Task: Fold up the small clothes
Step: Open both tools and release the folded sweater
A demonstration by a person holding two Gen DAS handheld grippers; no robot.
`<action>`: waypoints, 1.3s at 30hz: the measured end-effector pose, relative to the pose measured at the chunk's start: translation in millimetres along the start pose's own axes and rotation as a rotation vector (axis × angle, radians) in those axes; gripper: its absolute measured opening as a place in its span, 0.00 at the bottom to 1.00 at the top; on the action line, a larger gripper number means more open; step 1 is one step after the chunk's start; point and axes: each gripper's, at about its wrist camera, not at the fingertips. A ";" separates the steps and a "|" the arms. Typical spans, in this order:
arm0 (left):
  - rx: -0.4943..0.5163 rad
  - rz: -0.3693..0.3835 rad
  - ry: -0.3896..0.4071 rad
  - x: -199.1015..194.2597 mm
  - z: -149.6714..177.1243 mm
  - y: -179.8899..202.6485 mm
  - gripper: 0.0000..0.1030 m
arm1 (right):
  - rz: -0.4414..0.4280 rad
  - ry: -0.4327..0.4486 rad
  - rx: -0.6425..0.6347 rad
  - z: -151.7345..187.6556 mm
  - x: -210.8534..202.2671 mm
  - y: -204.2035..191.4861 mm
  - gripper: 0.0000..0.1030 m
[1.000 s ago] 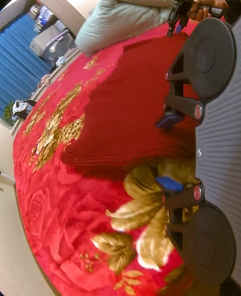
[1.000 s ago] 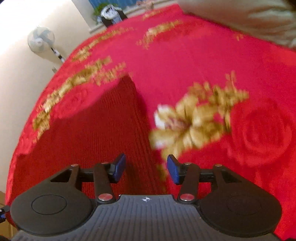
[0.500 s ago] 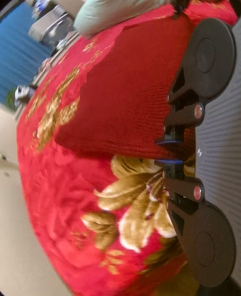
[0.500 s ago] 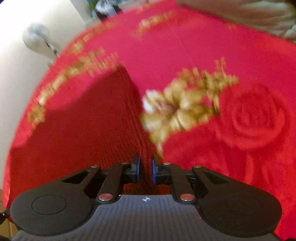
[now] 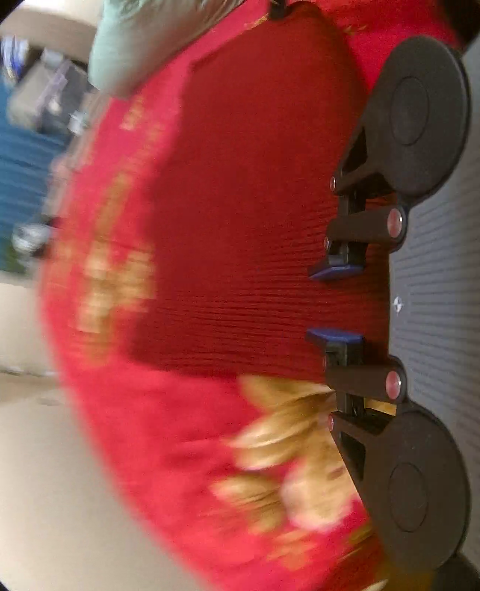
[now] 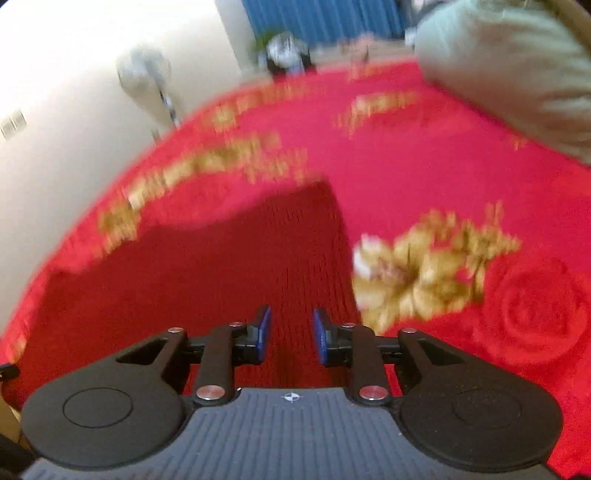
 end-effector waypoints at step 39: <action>-0.301 0.241 0.002 -37.5 28.4 -1.1 0.74 | 0.064 0.122 -0.055 -22.3 -16.5 -31.3 0.46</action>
Point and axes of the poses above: each gripper's, at about its wrist camera, not at the fingertips, and x roughly the way its jaws point, y to its right, z to its underside, and after that the axes turned 5 degrees about -x, right-handed
